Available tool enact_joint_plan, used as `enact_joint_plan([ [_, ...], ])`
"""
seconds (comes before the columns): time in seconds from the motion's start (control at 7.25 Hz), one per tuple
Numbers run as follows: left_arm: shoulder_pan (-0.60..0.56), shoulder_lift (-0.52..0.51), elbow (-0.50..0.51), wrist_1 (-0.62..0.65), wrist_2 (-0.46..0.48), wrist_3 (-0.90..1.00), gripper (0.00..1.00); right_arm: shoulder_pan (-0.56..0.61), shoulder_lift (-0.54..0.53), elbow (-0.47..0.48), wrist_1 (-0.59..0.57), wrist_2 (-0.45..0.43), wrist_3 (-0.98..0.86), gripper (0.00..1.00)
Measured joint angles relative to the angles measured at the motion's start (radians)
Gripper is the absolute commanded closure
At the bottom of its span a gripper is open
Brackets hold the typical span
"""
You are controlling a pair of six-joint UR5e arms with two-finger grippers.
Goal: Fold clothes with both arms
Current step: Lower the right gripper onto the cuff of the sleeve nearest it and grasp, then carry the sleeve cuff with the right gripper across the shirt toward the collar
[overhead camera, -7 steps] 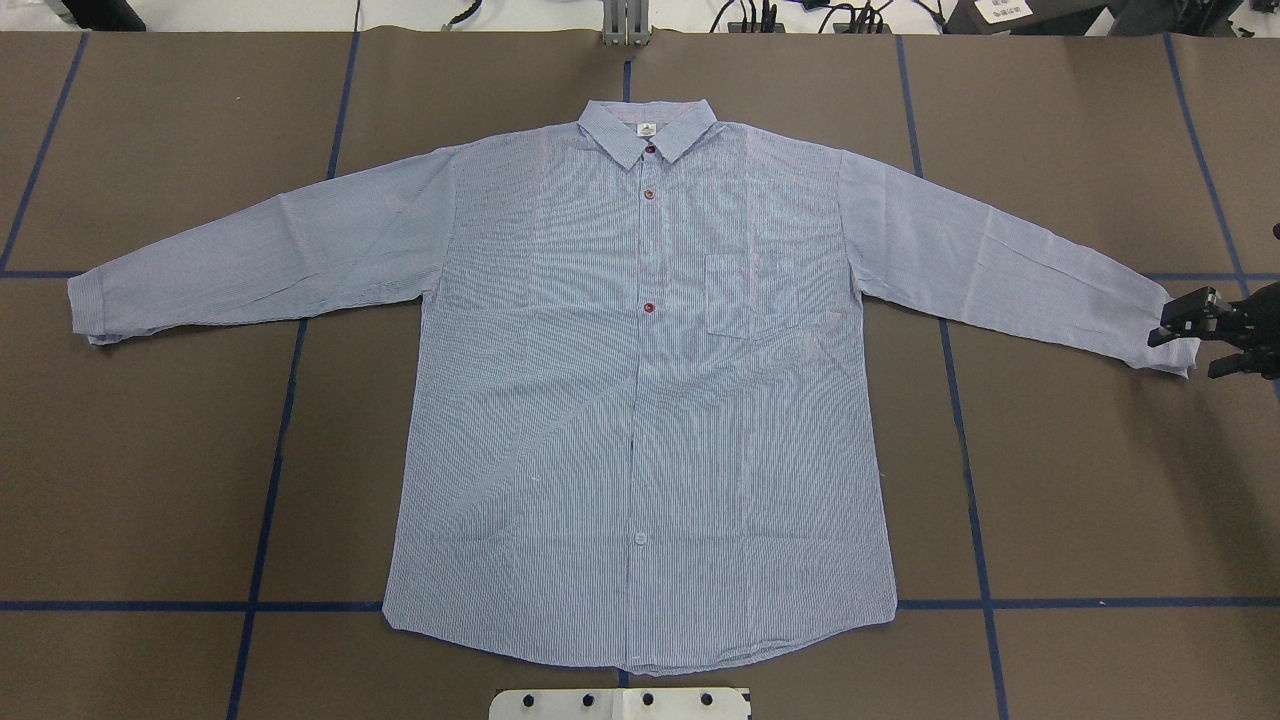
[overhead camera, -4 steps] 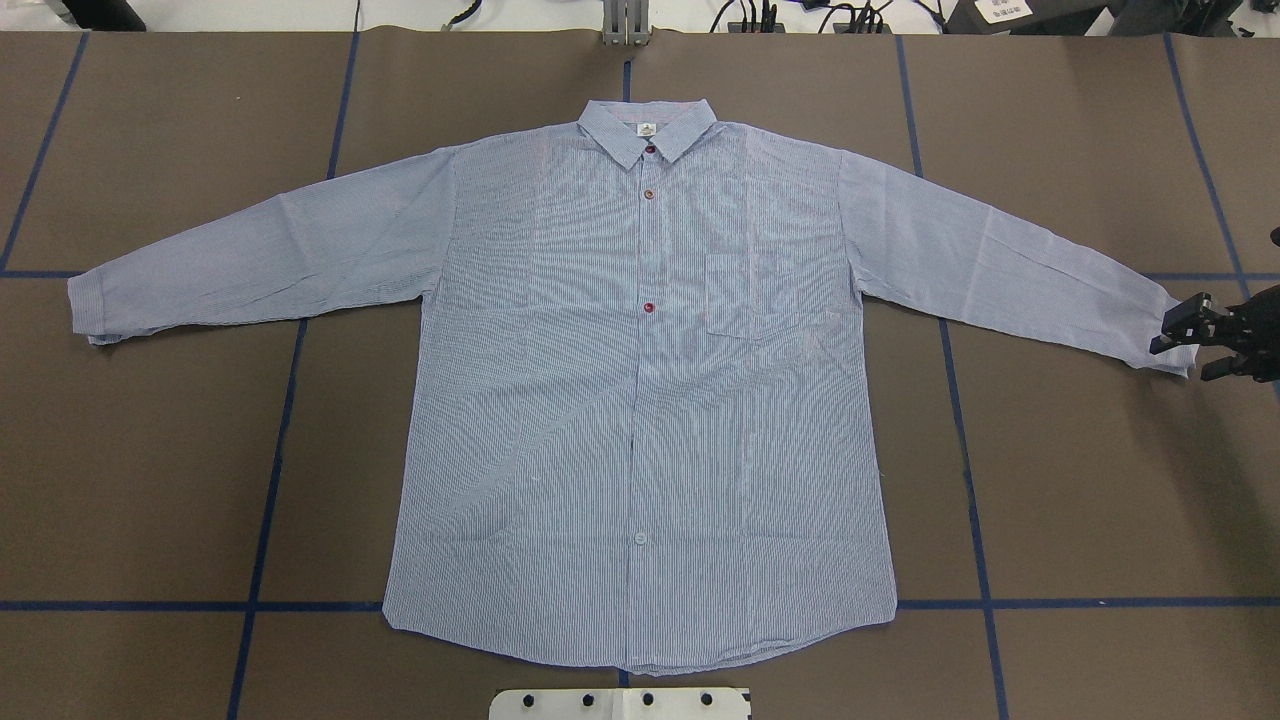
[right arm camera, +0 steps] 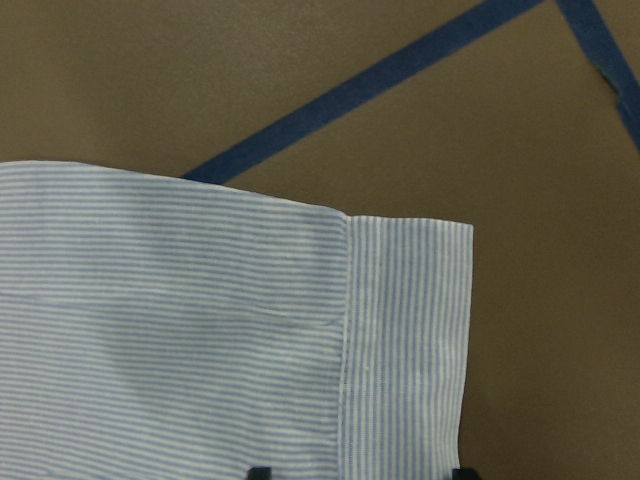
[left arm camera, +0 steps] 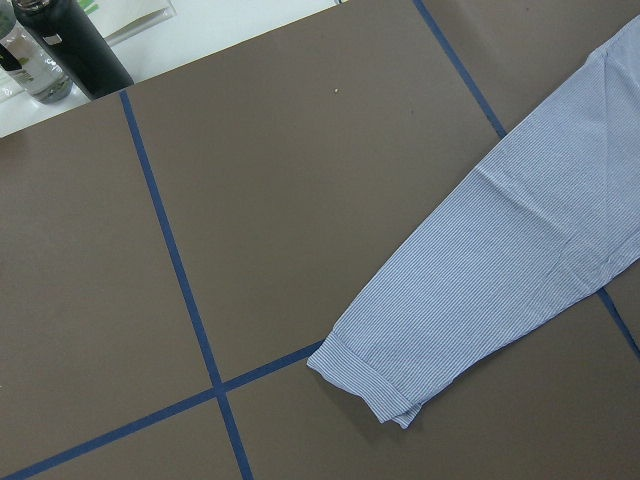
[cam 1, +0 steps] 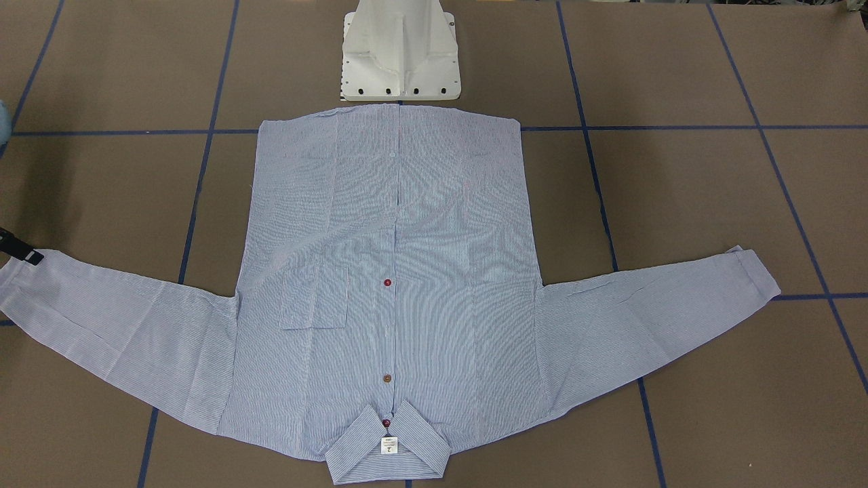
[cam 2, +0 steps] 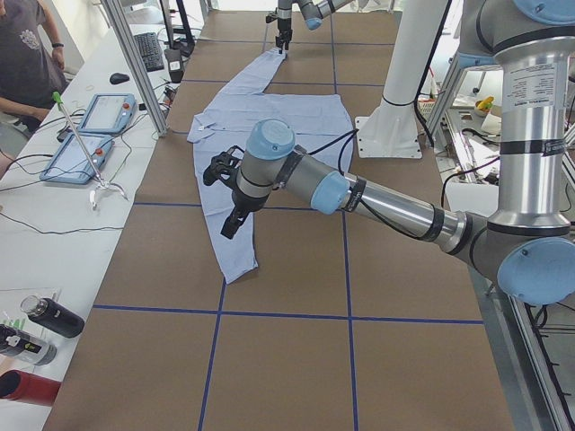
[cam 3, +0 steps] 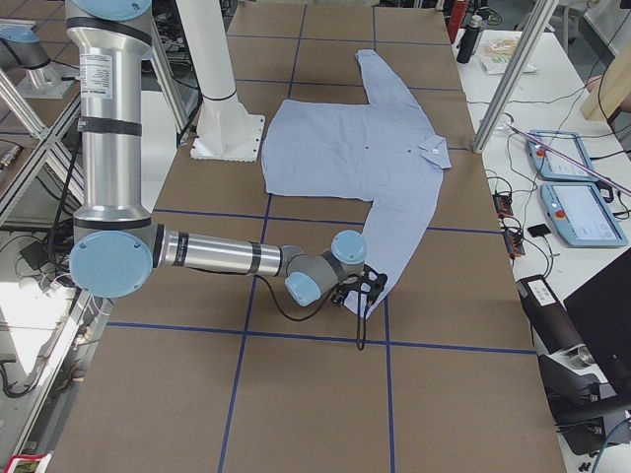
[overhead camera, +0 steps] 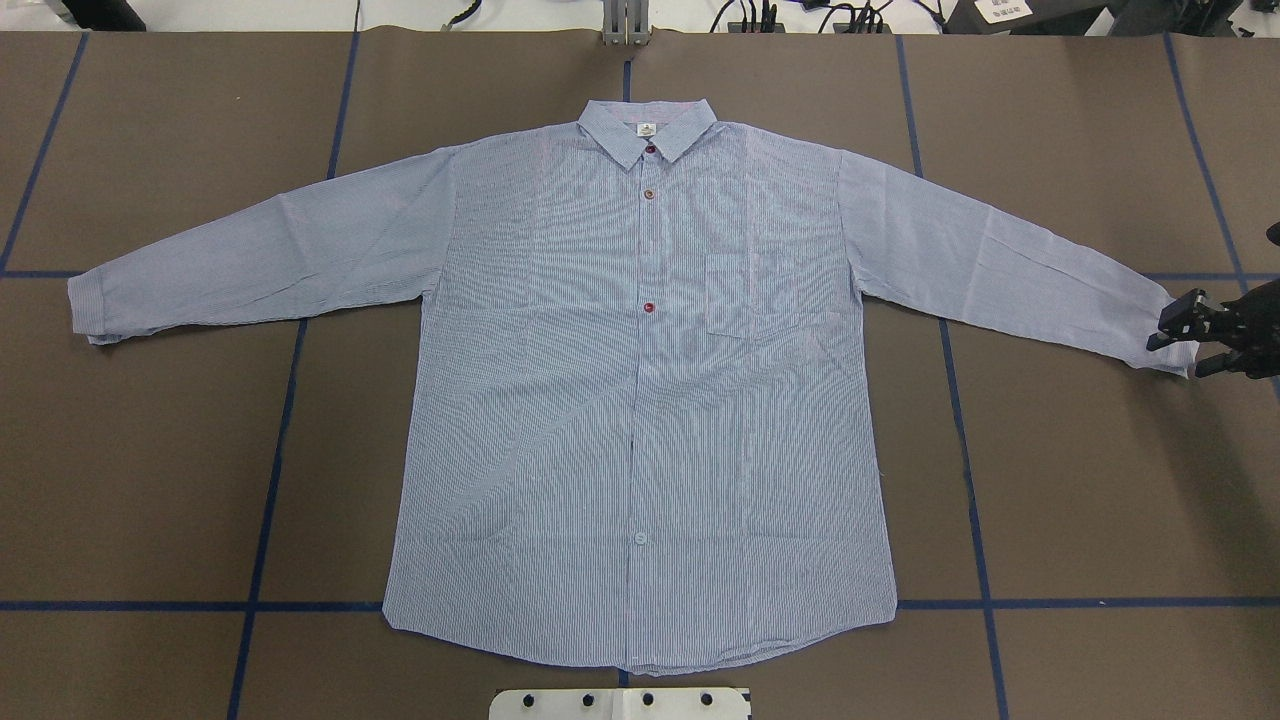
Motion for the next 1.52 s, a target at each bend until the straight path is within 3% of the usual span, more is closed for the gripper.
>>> enact_joint_plan([
  [0.69,0.000,-0.004,0.001,0.000,0.000,0.000,0.01,0.004,0.004,0.032,0.000,-0.019,0.004,1.00],
  [1.1,0.001,-0.011,0.004,0.000,0.000,-0.028,0.01,0.022,0.012,0.132,-0.018,-0.019,0.003,1.00],
  [1.38,0.003,-0.016,0.005,-0.001,-0.001,-0.051,0.01,-0.015,0.112,0.181,-0.063,-0.018,0.003,1.00],
  [1.52,0.003,-0.017,0.005,-0.001,-0.001,-0.057,0.01,-0.068,0.220,0.186,-0.142,-0.018,0.004,1.00],
])
